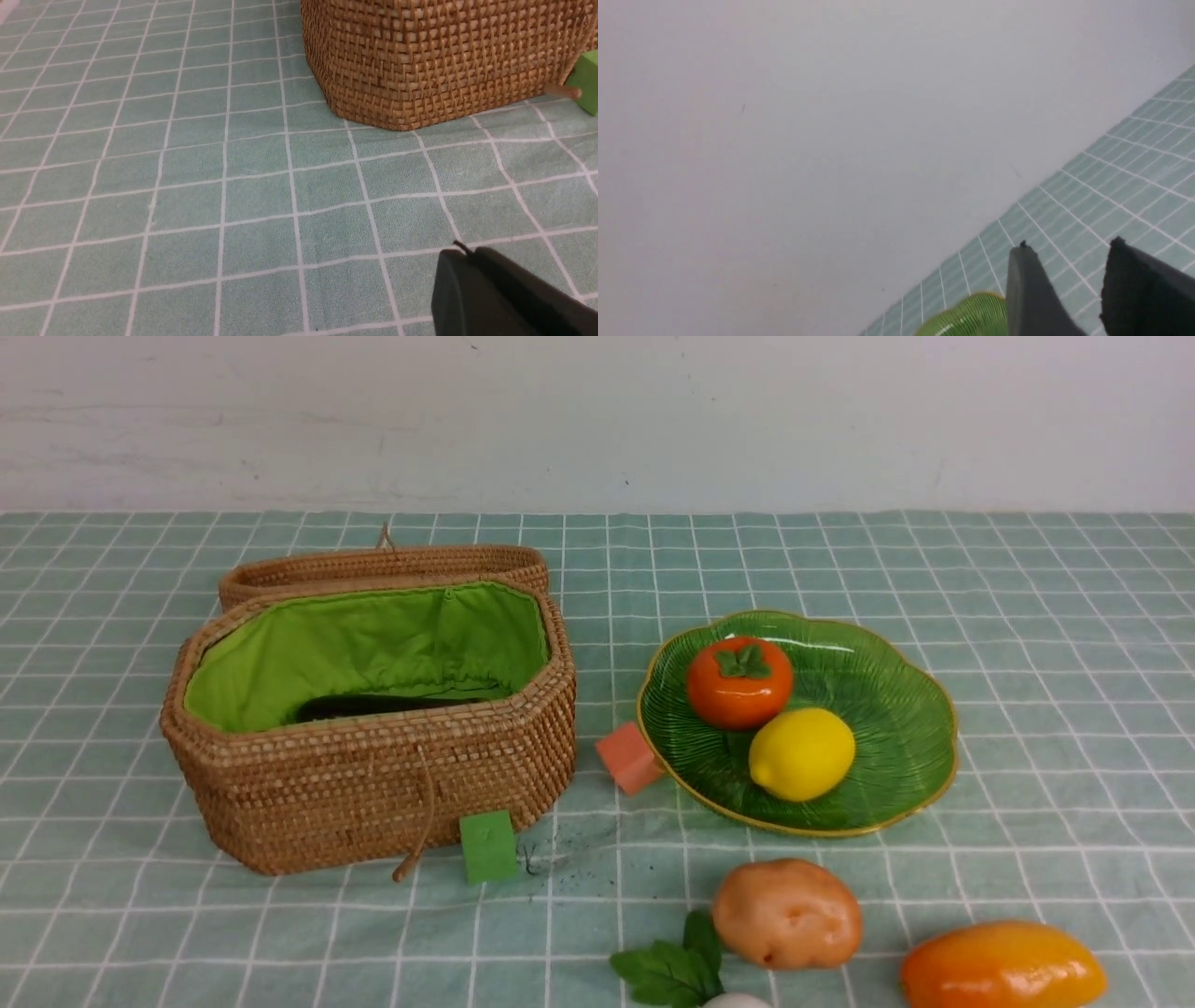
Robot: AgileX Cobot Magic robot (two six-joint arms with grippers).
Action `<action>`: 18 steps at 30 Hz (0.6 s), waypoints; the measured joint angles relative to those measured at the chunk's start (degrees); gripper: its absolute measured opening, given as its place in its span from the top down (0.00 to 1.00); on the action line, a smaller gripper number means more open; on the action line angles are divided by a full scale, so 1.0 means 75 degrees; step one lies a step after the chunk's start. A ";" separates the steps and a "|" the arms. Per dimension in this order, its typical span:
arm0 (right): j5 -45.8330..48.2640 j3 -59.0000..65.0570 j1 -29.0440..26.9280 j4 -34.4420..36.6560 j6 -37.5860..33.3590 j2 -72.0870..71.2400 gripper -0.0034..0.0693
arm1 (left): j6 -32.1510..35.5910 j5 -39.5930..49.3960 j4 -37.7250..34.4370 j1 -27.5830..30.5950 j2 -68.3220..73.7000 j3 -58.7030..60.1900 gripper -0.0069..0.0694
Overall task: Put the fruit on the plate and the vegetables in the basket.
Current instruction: Use the right arm to grab a mango and put it into the right plate
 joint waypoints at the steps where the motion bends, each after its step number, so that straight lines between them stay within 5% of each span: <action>1: 0.0032 -0.0039 0.0000 0.0001 -0.0049 0.0000 0.62 | 0.0000 0.0000 0.0000 0.0000 0.0000 0.0000 0.89; 10: 0.3124 -0.3178 0.0000 -0.1300 -0.0664 0.0542 0.62 | 0.0000 0.0000 0.0005 0.0000 0.0000 0.0000 0.89; 18: 0.7259 -0.6010 0.0000 -0.3463 -0.0694 0.4222 0.62 | 0.0000 0.0000 0.0005 0.0000 0.0000 0.0000 0.88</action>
